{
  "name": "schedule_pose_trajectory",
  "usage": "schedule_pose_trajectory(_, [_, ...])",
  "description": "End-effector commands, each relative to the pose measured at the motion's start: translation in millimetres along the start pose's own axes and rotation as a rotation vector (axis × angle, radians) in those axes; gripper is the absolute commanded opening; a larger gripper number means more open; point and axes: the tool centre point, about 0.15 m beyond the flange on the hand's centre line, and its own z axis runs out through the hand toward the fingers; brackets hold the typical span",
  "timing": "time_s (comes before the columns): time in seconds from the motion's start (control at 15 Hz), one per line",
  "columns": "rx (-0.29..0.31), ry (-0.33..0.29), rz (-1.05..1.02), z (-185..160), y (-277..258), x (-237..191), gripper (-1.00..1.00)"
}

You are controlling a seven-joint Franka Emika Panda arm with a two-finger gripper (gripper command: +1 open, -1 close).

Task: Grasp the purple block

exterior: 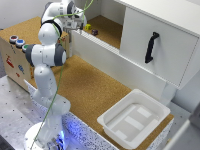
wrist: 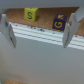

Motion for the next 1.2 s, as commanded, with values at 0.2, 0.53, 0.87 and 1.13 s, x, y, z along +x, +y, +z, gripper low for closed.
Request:
schedule_pose_trajectory(0.2, [-0.092, 0.100, 0.188, 58.3, 12.0, 61.8, 1.00])
schedule_pose_trajectory(0.53, [-0.093, 0.128, 0.206, 67.9, 25.6, 99.5, 1.00])
schedule_pose_trajectory(0.87, [-0.098, 0.149, 0.183, 75.1, 26.9, 119.9, 1.00])
schedule_pose_trajectory(1.13, [-0.128, 0.185, 0.229, 83.7, 32.8, 134.7, 1.00])
